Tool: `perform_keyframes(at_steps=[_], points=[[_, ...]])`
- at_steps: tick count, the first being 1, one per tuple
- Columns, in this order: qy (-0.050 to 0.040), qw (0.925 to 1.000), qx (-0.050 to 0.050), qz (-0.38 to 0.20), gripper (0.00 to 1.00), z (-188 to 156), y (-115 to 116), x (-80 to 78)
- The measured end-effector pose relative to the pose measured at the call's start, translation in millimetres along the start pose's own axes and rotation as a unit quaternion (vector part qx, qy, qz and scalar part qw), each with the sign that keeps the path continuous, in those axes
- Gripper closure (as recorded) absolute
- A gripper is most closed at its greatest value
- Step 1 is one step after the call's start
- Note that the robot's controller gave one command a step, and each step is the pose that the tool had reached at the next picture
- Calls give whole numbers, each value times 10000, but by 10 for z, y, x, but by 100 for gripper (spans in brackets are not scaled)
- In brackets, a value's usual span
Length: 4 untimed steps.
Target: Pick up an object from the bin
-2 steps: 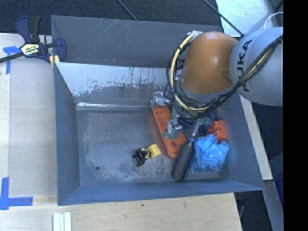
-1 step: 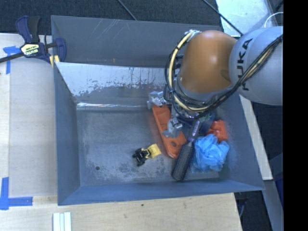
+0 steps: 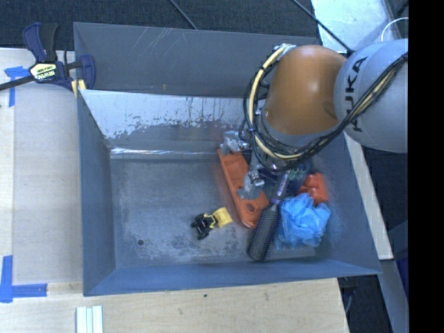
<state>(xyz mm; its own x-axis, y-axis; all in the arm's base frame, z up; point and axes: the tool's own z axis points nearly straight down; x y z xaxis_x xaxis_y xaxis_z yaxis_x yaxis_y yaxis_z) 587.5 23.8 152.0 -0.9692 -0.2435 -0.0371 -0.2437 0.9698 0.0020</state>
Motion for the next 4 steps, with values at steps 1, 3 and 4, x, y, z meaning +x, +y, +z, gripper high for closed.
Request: perform_keyframes(at_steps=[1, 3, 4], points=[[-18, 9977, -4, -680, 0, 45, 103, -55], [-56, 9995, 5, -307, 0, 169, 81, 74], [-68, 9962, 9, -867, 0, 121, 139, -27]])
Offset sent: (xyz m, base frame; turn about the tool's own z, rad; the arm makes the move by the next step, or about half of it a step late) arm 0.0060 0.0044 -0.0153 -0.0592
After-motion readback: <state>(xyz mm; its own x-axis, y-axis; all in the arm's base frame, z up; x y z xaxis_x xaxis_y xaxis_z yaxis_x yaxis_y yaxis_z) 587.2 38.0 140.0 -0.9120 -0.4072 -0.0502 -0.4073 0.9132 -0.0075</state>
